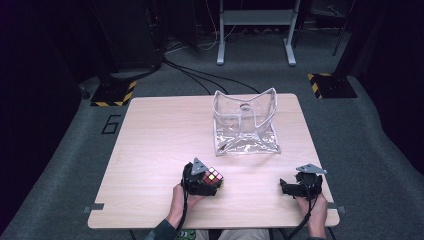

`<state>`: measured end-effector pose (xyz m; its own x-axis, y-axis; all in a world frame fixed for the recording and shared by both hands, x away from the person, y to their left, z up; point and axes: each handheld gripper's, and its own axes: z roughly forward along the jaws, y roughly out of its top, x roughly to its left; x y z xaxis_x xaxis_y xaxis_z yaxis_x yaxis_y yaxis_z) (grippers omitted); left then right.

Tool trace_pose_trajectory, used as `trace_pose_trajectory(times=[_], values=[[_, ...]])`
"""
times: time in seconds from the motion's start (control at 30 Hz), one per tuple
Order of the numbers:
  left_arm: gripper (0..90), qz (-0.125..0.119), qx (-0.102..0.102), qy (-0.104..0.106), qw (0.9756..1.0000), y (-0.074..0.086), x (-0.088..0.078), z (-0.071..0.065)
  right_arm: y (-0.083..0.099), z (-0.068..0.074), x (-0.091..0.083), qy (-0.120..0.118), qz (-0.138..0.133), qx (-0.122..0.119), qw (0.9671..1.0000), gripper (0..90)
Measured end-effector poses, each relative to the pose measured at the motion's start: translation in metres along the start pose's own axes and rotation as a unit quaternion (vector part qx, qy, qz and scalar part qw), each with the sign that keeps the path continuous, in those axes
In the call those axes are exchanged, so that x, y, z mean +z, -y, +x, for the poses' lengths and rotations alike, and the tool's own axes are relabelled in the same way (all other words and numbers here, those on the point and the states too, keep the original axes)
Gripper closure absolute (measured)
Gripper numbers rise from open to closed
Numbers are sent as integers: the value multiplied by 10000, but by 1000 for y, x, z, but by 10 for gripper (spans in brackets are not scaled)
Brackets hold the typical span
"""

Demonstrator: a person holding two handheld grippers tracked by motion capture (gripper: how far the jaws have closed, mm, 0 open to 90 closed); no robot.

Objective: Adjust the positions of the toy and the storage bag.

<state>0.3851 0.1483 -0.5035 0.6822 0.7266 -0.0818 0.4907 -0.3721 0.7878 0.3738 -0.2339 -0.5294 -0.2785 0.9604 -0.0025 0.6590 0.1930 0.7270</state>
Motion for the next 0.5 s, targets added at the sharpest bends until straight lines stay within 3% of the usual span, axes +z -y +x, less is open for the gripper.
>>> trace_pose_trajectory(times=[0.5], values=[[94,-260,-206,82,9994,-8,-23,10,0,0,0,-21,-8,-28,10000,51]])
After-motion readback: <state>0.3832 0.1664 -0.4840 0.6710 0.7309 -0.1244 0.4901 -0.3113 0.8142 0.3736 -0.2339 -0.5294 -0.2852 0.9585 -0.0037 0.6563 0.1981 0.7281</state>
